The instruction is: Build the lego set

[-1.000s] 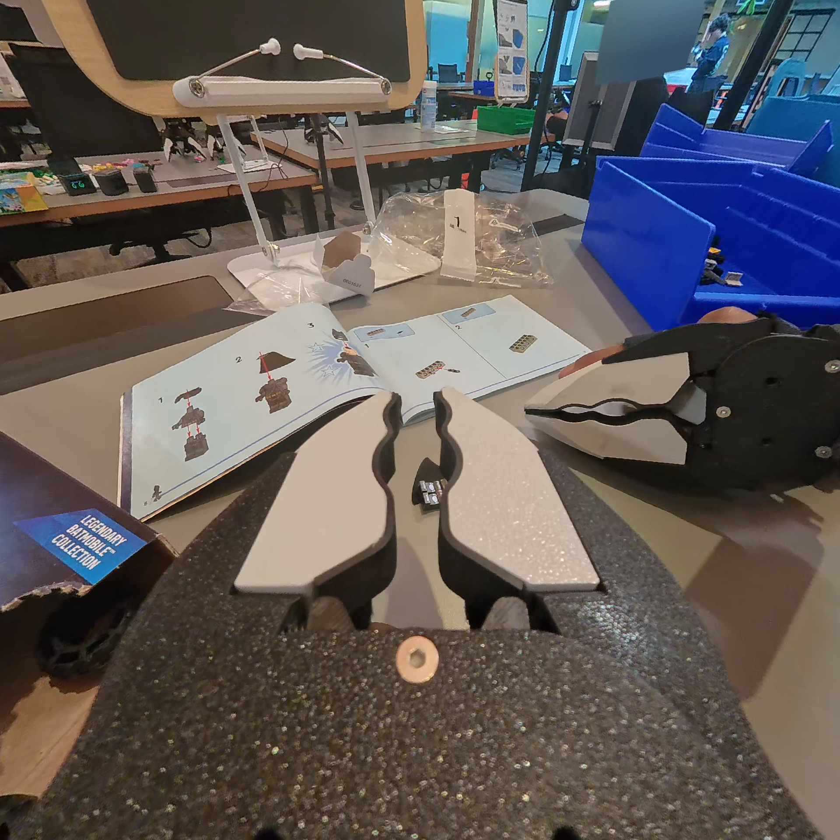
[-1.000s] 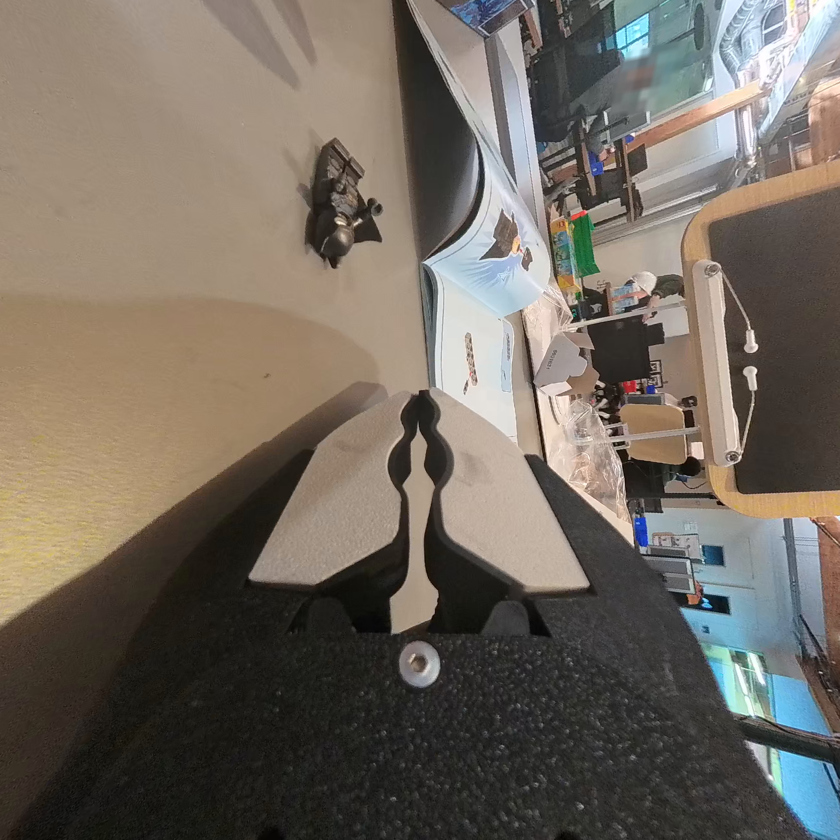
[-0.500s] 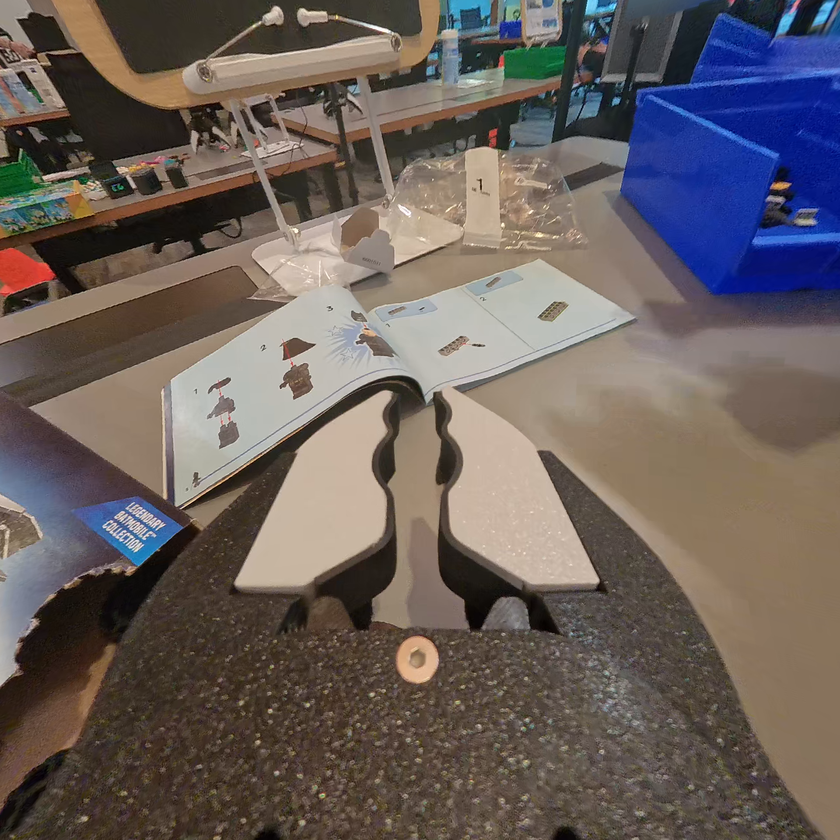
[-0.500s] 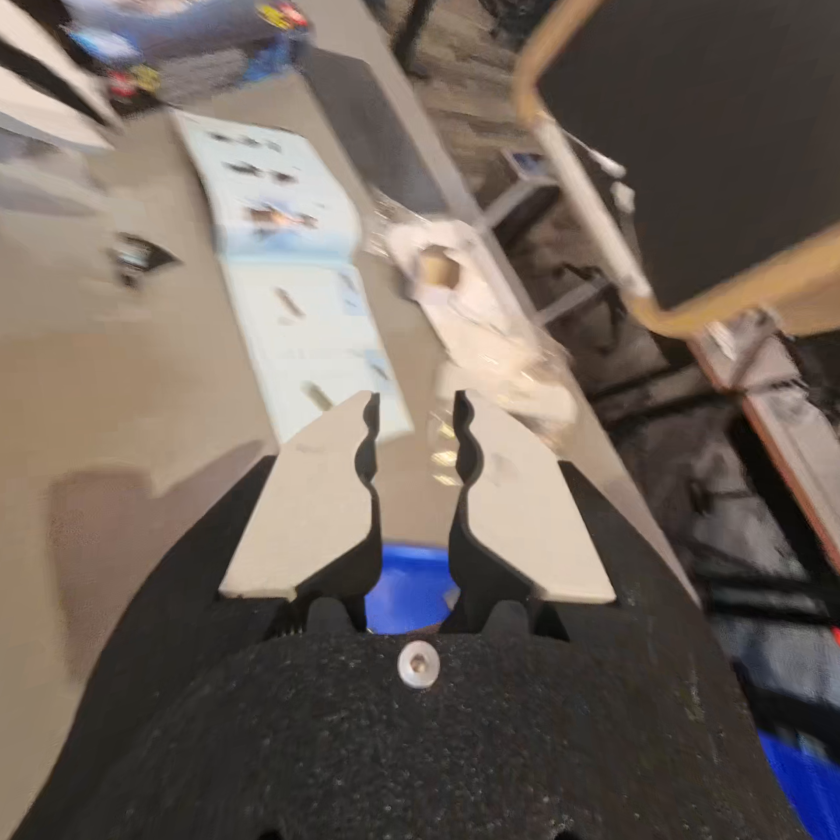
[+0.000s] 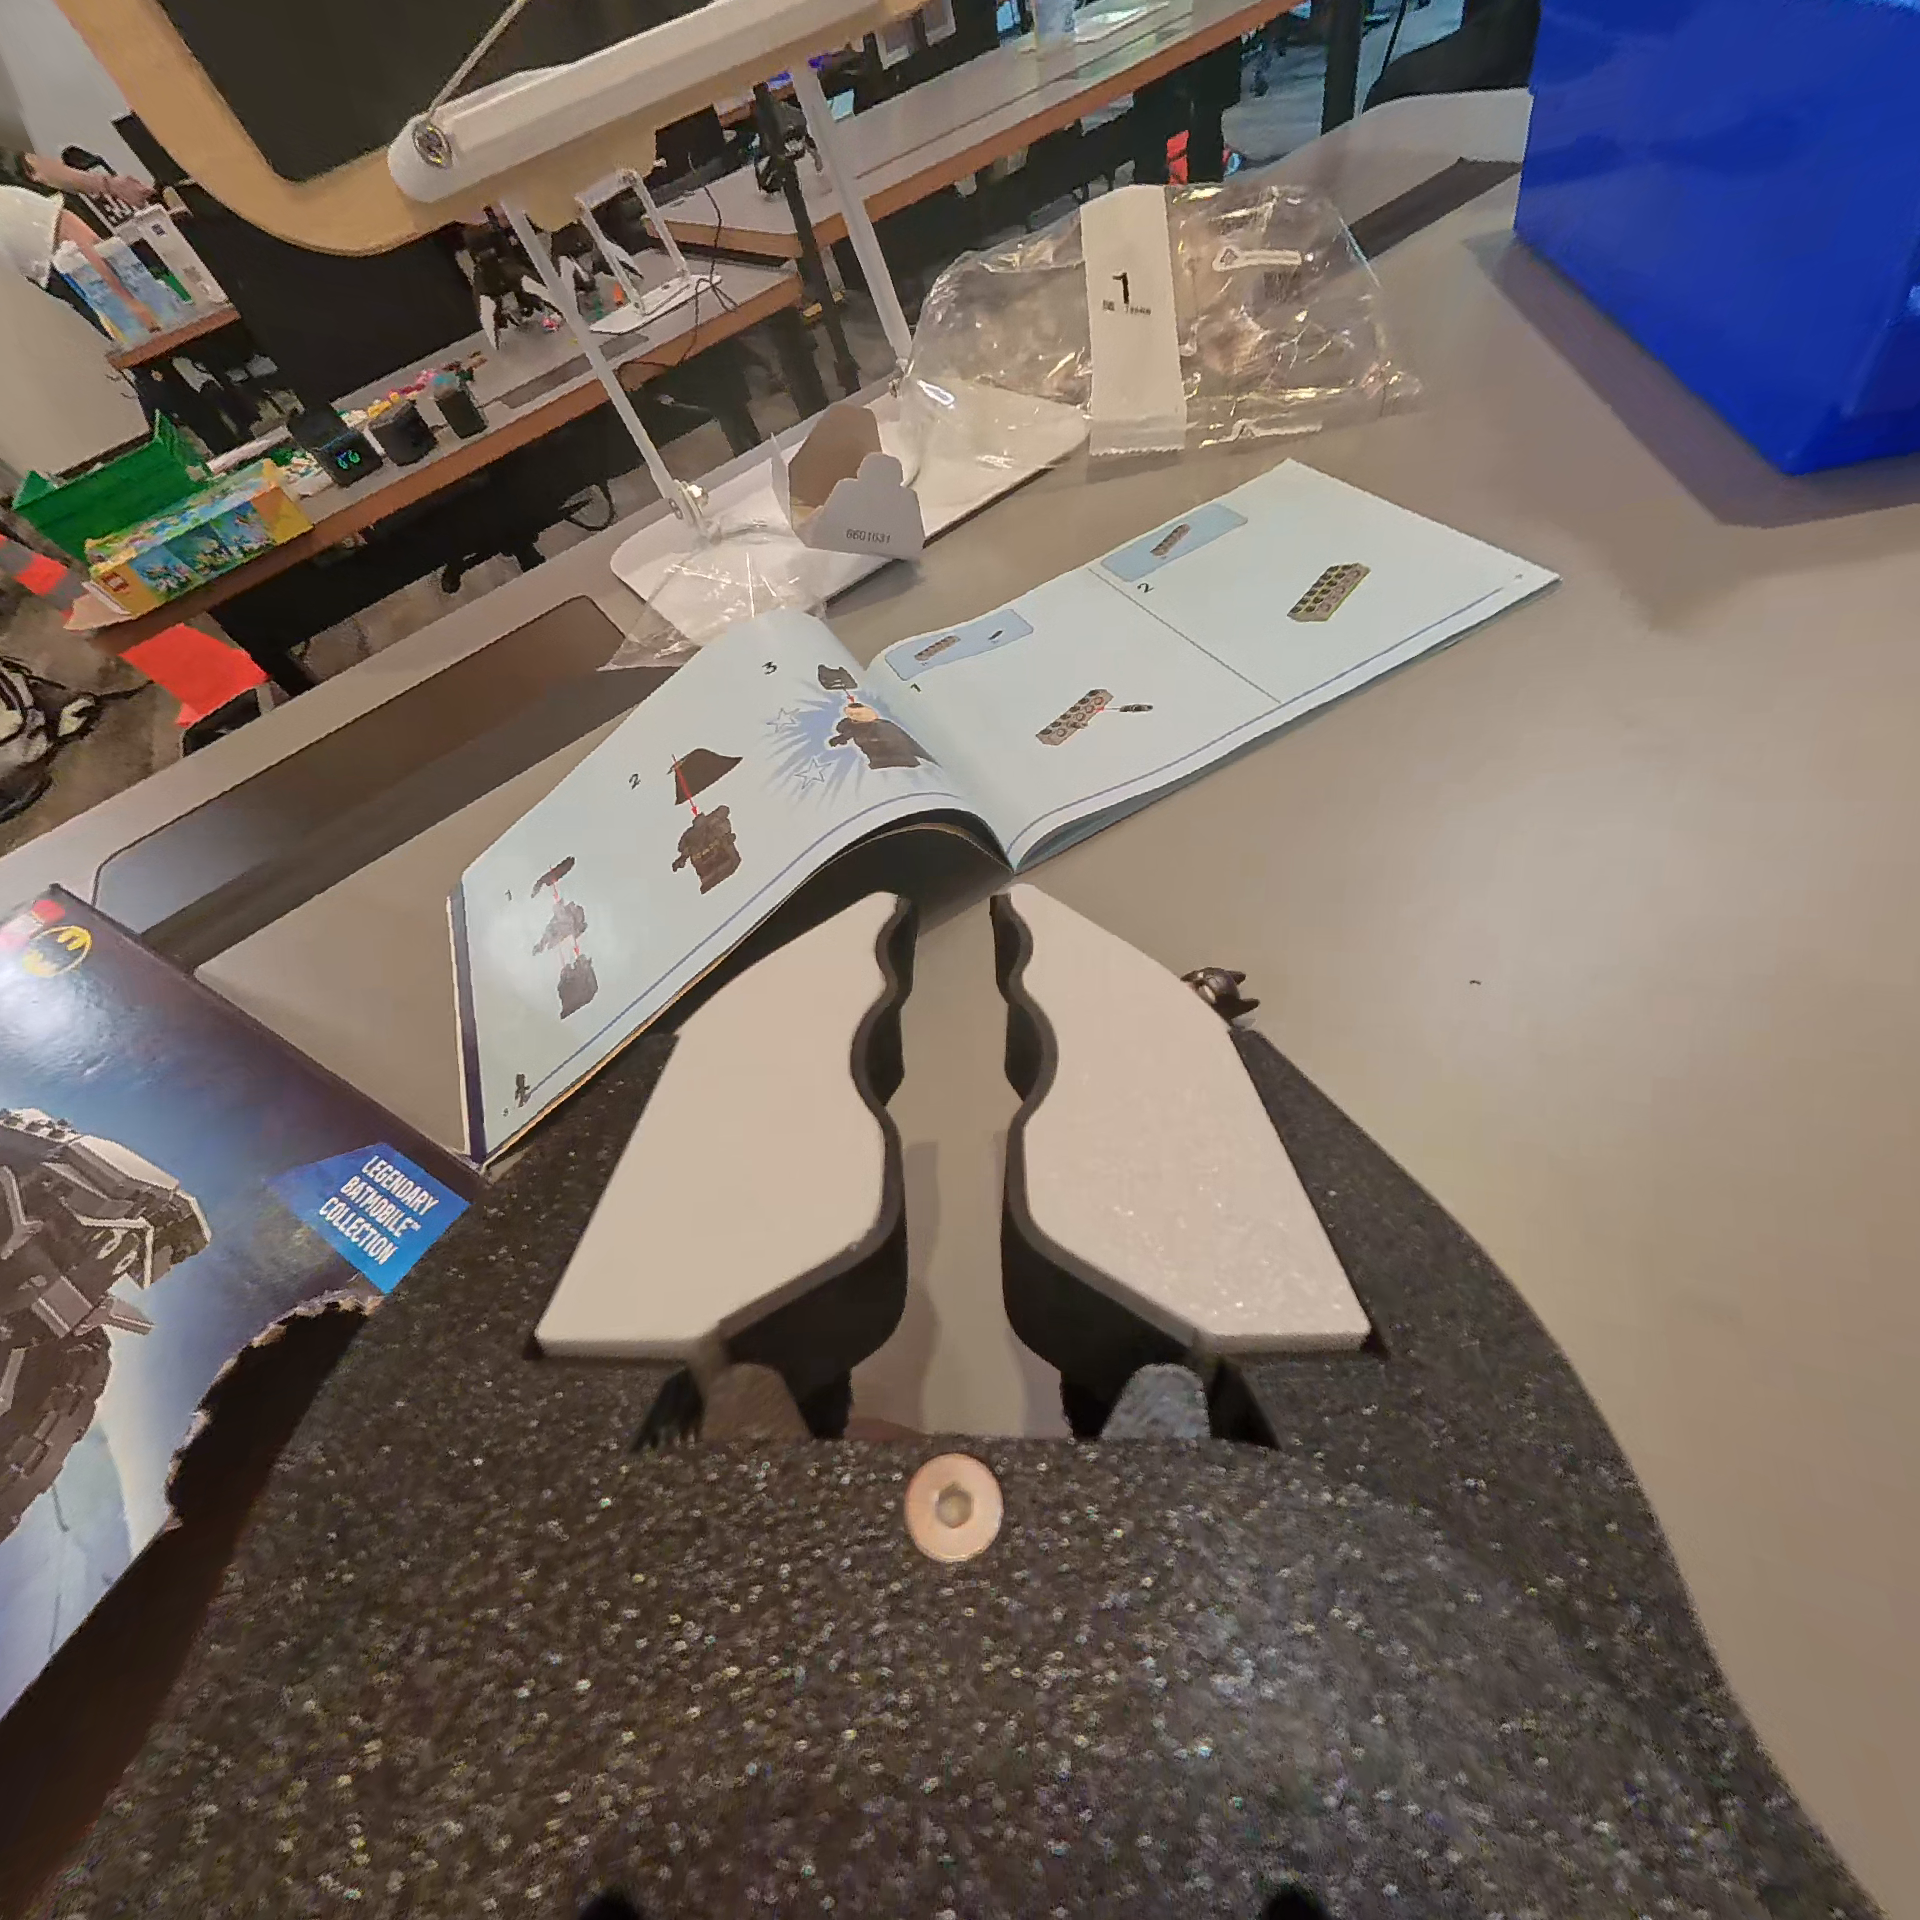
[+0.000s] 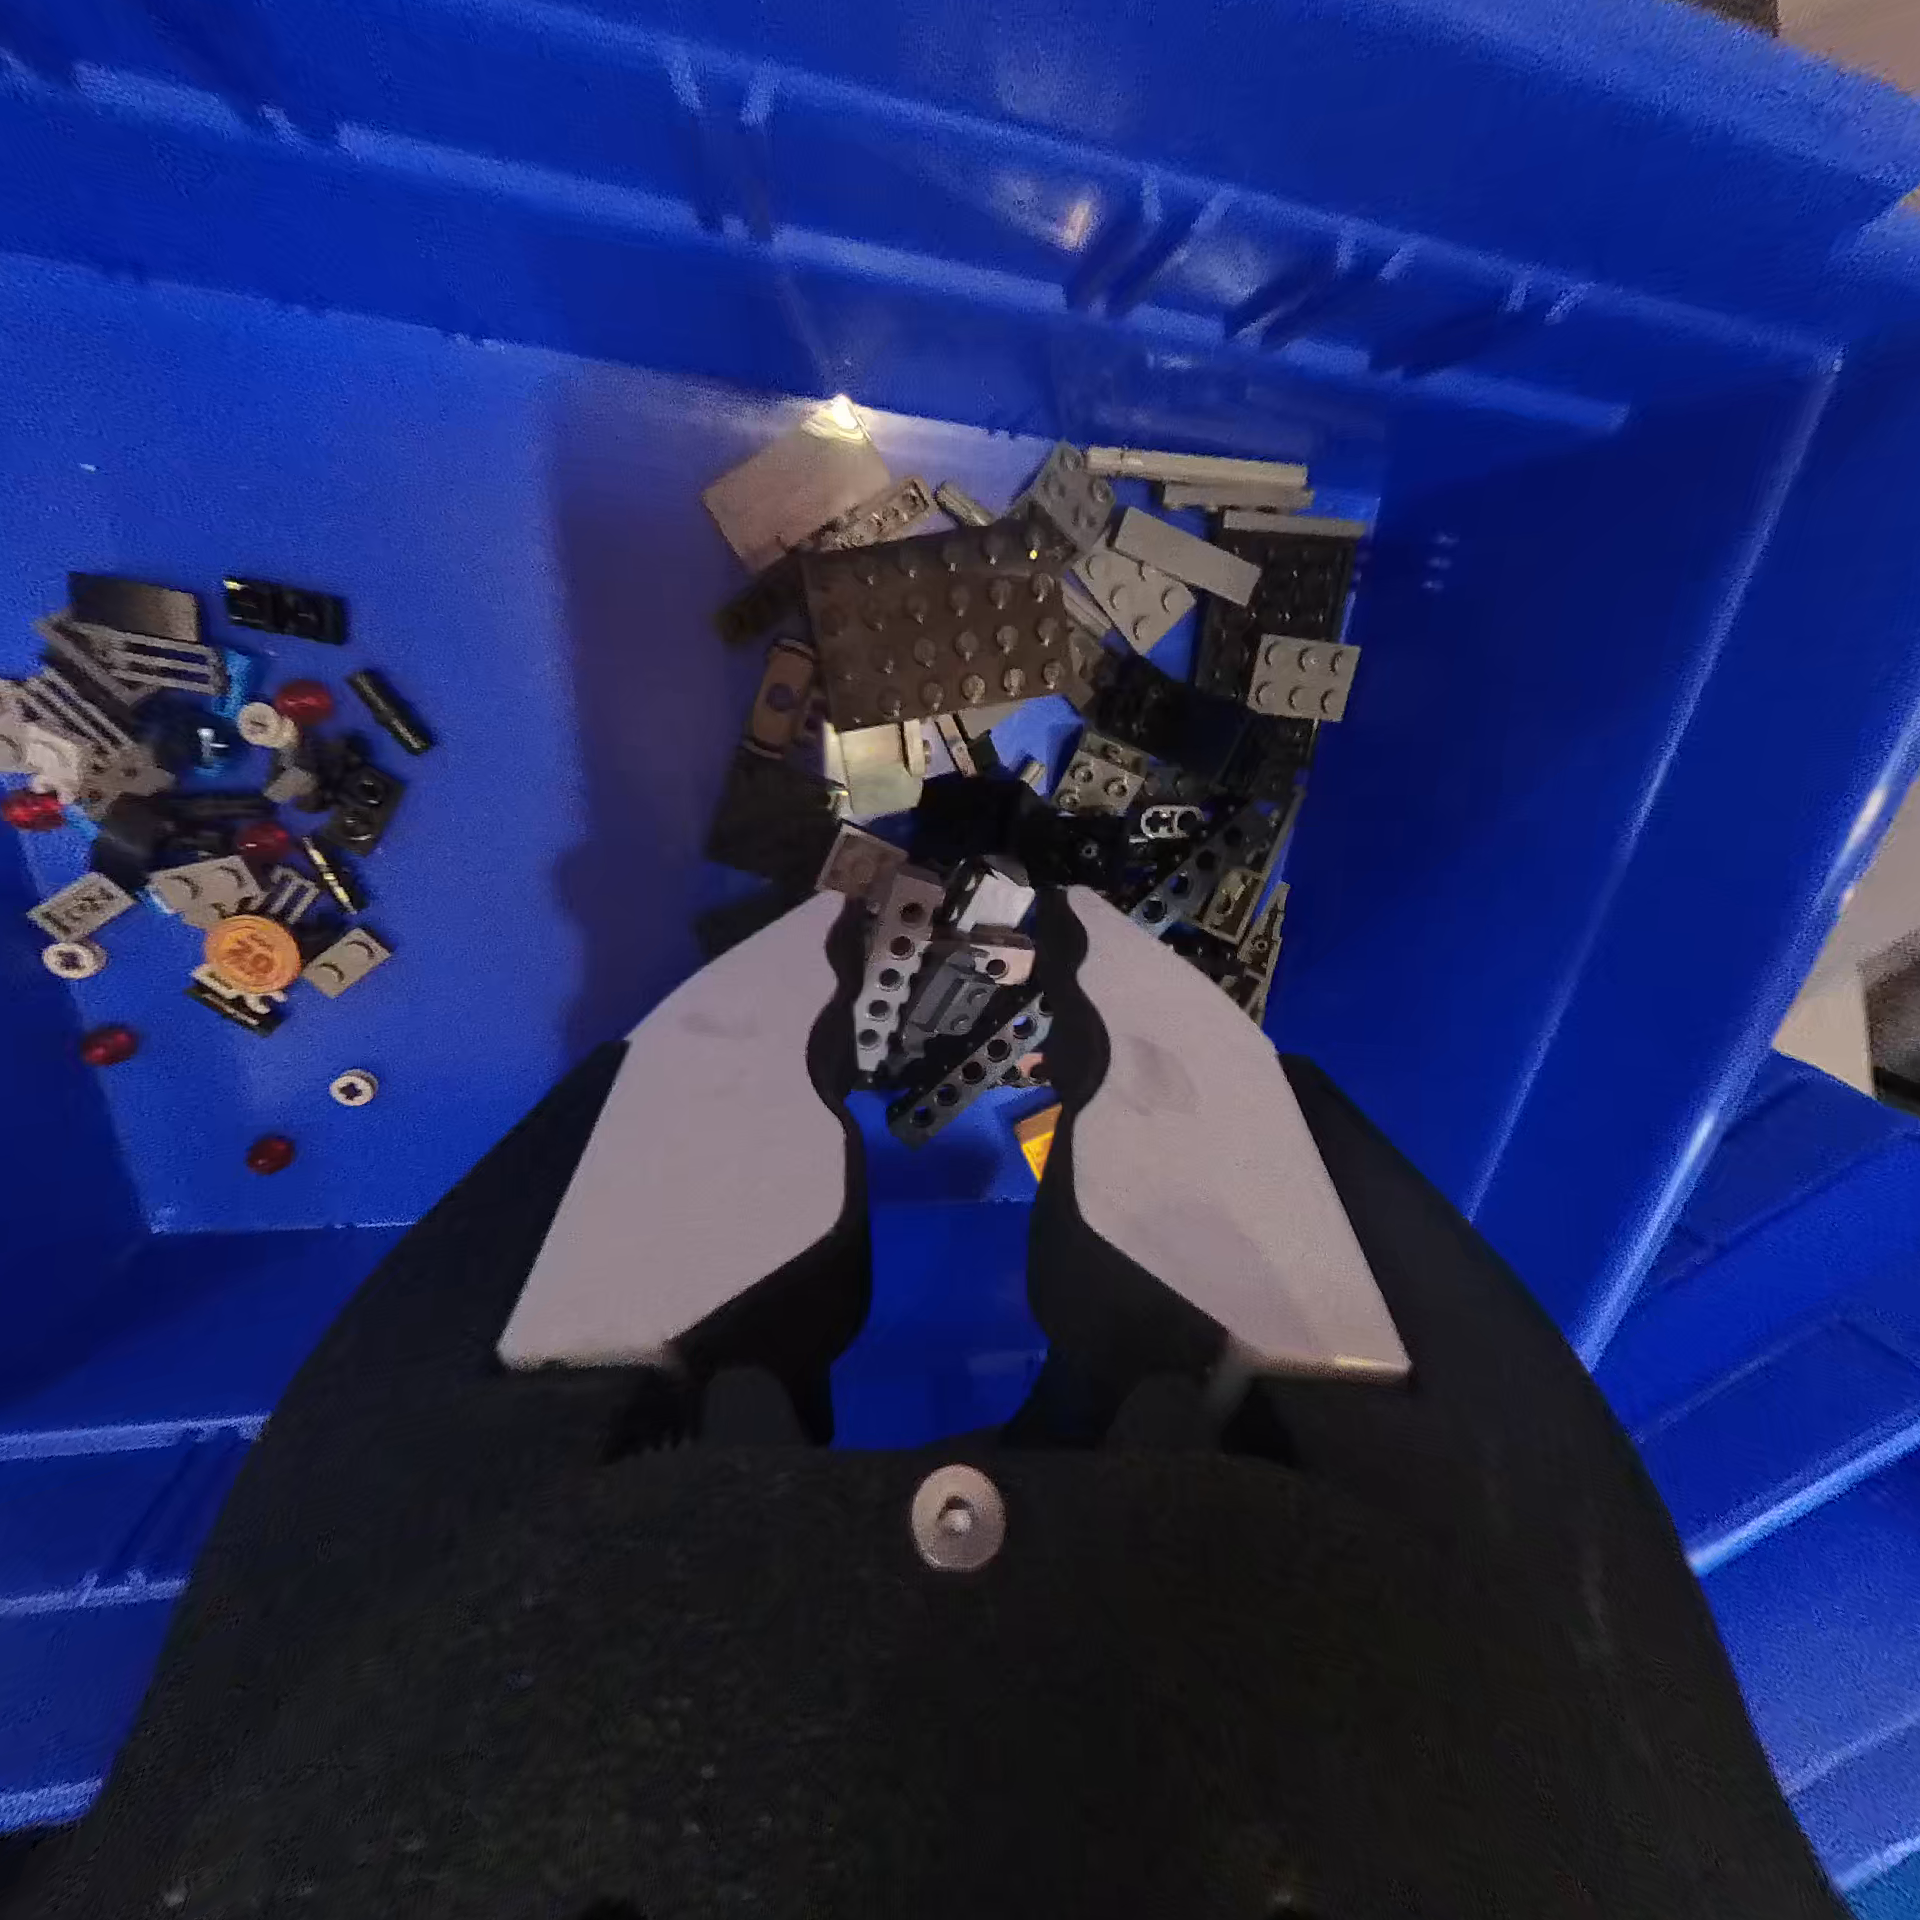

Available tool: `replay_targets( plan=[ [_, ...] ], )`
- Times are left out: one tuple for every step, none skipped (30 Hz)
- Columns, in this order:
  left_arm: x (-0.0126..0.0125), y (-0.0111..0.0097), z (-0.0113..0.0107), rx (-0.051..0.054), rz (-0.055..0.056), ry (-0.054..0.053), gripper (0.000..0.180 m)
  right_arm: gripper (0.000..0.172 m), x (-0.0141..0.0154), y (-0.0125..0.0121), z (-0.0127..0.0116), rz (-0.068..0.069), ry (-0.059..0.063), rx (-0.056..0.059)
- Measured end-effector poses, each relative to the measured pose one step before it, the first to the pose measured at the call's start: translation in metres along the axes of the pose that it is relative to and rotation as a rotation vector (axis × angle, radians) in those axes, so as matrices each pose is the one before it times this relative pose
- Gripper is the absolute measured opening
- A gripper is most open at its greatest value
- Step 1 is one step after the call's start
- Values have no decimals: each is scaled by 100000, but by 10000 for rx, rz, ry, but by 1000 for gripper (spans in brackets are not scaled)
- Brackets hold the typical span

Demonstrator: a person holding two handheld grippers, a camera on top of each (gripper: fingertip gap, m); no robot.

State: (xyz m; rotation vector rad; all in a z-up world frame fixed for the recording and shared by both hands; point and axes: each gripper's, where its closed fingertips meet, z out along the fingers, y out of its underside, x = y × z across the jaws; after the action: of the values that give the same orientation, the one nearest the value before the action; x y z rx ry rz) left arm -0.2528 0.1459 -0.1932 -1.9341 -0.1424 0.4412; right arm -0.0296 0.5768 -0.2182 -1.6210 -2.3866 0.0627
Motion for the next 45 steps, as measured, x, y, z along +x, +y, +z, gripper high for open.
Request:
replay_targets(
  plan=[
    [17, 53, 39, -41, 56, -11, 15, 32, -77, -45, -100, -16, -155, 102],
    [53, 44, 37, -31, 40, 11, 15, 33, -39, 98, -39, -16, -85, 25],
    [59, 28, 29, -28, 48, 7, 15, 33, -114, 174, 89, -14, -91, -43],
    [79, 26, 35, -25, 58, 10, 15, 32, -197, 232, 230, -37, -119, -114],
    [78, 27, 24, -24, 63, 8, 15, 32, -149, 205, 302, -56, -74, -140],
    [69, 29, 21, -22, 59, 7, 15, 32, -53, 192, 328, -18, -36, -171],
    [60, 14, 18, -14, 44, 4, 15, 33, 31, 199, 289, 23, 3, -215],
    [27, -4, 6, 0, 28, 1, 15, 34, 116, 150, 204, 35, 65, -194],
    [12, -11, -13, 9, 12, -3, 15, 34, 22, 51, 142, -16, 43, -118],
    [-15, -16, -12, 12, -3, -7, 15, 34, -48, 54, 154, -49, 18, -114],
    [-25, -11, -23, 15, -12, -9, 15, 34, -18, 146, 181, -30, 26, -162],
    [-15, -15, -8, 13, -16, -7, 15, 33, 25, 164, 183, -8, 36, -165],
    [-37, 0, -2, -1, -13, -10, 15, 29, 73, 140, 154, 19, 58, -157],
    [-33, 28, 4, -17, 7, -19, 15, 24, 118, 130, 159, 36, 86, -154],
    [-47, 41, 11, -23, 16, -29, 15, 17, 8, 80, 126, -8, 23, -115],
    [-26, 21, 3, -13, 7, -21, 15, 14, -136, -17, 62, -83, -51, -38],
    [-17, -1, 5, 2, -5, -9, 15, 13, -110, -81, -33, -71, -31, 38],
    [-22, -6, -13, 5, -8, -8, 15, 12, -61, -117, -103, 7, -45, 98],
    [-17, 2, -3, 3, -9, -9, 15, 12, -66, -140, -143, 35, -78, 145],
    [-29, 3, 3, -2, 3, -13, 15, 12, 59, -143, -234, 44, -6, 182],
    [-39, 24, -11, -8, 17, -21, 15, 12, 179, -215, -397, 68, 69, 251],
    [-47, 22, 1, -9, 12, -25, 15, 12, 266, -294, -627, 59, 148, 314],
    [-40, 10, -13, 0, 0, -19, 15, 12, 231, -504, -900, 13, 194, 430],
    [-36, 5, -6, 5, -12, -15, 15, 12, 121, -829, -1178, -44, 225, 597],
    [-24, -5, -9, 6, -16, -6, 14, 12, 7, -1190, -1424, -62, 240, 749],
    [-19, -6, -7, 2, -8, -8, 14, 12, -255, -1460, -1570, -76, 169, 795],
    [0, -2, 7, -2, 0, -3, 14, 12, -491, -1752, -1578, -147, 165, 834],
    [4, 2, 5, -5, 3, 3, 15, 11, -878, -1939, -1409, -222, 74, 789],
    [8, 13, 7, -7, 2, 3, 15, 11, -1292, -1988, -1105, -323, -54, 674],
    [1, 6, 14, -10, 1, 4, 15, 11, -1533, -1883, -714, -418, -99, 518],
    [9, 19, 9, -10, -2, 8, 15, 11, -1648, -1707, -312, -458, -130, 339],
    [0, -13, -3, 8, -6, 8, 15, 11, -1677, -1544, 51, -454, -151, 207],
    [-1, -29, -32, 25, -9, 10, 15, 11, -1688, -1403, 299, -441, -209, 130],
    [-12, -42, -45, 35, -16, 4, 15, 11, -1537, -1314, 491, -387, -195, 98],
    [-11, -45, -40, 38, -22, 9, 14, 11, -1337, -1250, 593, -284, -181, 102],
    [-20, -26, -27, 28, -26, 10, 14, 11, -1235, -1163, 709, -175, -220, 110],
    [-23, -31, -32, 25, -29, 8, 14, 11, -1106, -1039, 844, -104, -214, 97],
    [-35, -26, -38, 30, -24, -5, 14, 11, -960, -912, 966, -49, -161, 94],
    [-12, -42, -36, 37, -12, -4, 14, 11, -990, -758, 1121, 19, -218, 80],
    [-19, -33, -41, 29, -7, -8, 14, 10, -1061, -520, 1270, 25, -275, 6],
    [-7, -23, -20, 19, -3, -5, 14, 10, -955, -425, 1395, 41, -199, 27],
    [-19, 1, -2, 3, -5, -8, 14, 10, -910, -200, 1503, 67, -179, -51],
    [-2, 1, 0, -1, 0, -2, 14, 10, -1013, 30, 1580, 46, -237, -138],
    [-3, -2, 1, 2, 0, -3, 14, 10, -1069, 146, 1566, -21, -256, -149],
    [1, 1, 0, -1, -3, -1, 14, 10, -979, 273, 1459, -75, -195, -209]
  ],
)
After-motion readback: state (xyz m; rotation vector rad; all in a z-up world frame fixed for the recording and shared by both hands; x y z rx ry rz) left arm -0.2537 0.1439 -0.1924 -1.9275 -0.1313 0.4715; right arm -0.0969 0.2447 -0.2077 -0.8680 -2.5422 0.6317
